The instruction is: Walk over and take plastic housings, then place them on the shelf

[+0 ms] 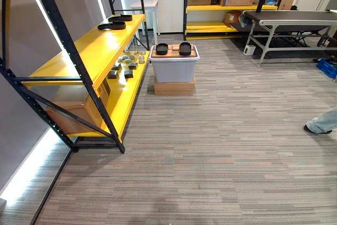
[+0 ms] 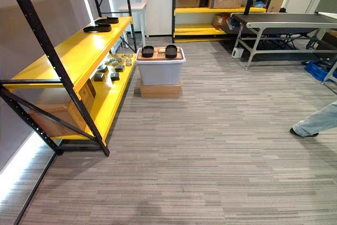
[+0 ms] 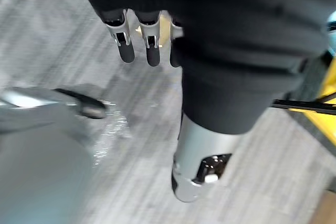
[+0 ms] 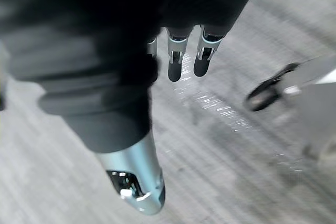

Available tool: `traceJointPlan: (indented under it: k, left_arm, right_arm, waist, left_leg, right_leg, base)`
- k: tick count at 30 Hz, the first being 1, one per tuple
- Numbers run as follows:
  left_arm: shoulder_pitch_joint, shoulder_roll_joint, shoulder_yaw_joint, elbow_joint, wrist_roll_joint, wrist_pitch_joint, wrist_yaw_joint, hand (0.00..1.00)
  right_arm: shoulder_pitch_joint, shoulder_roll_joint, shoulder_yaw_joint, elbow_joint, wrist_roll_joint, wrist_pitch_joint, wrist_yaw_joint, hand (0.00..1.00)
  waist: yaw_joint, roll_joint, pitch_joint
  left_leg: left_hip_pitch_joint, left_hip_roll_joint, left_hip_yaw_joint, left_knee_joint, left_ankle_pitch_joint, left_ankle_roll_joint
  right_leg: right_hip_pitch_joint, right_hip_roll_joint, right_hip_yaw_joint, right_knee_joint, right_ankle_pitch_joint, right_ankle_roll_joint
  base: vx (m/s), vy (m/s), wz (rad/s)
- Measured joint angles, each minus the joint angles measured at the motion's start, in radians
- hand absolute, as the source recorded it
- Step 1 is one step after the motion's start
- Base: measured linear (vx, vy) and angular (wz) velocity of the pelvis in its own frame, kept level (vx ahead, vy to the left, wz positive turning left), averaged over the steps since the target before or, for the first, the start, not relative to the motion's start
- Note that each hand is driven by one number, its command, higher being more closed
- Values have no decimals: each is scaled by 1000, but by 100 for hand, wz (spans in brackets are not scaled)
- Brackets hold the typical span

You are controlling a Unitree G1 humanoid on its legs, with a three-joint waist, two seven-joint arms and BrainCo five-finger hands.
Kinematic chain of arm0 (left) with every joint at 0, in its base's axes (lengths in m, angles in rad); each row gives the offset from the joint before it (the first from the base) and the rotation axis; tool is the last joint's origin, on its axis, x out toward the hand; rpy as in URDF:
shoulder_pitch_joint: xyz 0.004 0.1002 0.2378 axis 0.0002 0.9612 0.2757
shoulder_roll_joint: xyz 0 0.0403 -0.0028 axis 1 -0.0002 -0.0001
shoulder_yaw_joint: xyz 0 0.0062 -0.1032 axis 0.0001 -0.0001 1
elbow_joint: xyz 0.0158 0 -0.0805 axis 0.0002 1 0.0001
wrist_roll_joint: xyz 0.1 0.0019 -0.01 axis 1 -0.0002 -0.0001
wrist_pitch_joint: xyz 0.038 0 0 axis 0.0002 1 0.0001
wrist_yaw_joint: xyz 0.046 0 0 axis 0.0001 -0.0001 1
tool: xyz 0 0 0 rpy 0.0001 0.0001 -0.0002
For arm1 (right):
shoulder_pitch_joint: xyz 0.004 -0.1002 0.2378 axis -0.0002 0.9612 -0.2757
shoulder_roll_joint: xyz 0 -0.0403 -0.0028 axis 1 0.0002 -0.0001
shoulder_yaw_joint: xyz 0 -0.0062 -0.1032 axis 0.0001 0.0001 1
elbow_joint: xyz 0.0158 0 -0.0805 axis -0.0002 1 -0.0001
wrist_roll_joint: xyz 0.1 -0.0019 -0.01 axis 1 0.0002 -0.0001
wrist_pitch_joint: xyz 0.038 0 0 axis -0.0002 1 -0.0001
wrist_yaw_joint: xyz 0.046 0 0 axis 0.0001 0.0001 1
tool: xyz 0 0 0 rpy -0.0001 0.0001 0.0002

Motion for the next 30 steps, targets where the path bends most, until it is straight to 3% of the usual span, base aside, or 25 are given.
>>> traceJointPlan:
  k: [6, 12, 17, 30]
  left_arm:
    - [-69, 42, -17, -90, -68, -58, 34, 0]
    - [-72, 40, -45, -97, -79, -59, 59, 0]
    - [-51, 39, -59, -129, 8, -69, 65, 0]
    - [-9, 39, -60, -127, 7, -70, 55, 0]
  right_arm:
    - [-88, -75, 58, -110, -2, -44, -30, 0]
    - [-103, -76, 97, -111, -9, -49, -50, 0]
    - [-96, -72, 115, -111, -13, -50, -45, 0]
    - [-72, -55, 155, -110, 1, -55, -36, 0]
  waist:
    - [-9, 3, 17]
    - [-14, 8, 36]
    - [-22, 9, 40]
    - [-20, 9, 43]
  left_leg:
    - [14, 1, 2, -24, 2, -28]
    - [32, 9, 19, -26, -10, -47]
    - [34, 12, 27, -25, -14, -53]
    - [3, 13, 65, -25, -15, -53]
  right_leg:
    - [3, 2, -10, -4, -1, 10]
    - [17, 8, -17, -4, -8, 28]
    - [16, 9, -15, -4, -9, 29]
    - [-17, 10, 3, -2, -10, 29]
  base:
    - [12, -36, 0]
    - [-1, -43, -3]
    - [-10, -36, -3]
    - [-37, -27, -5]
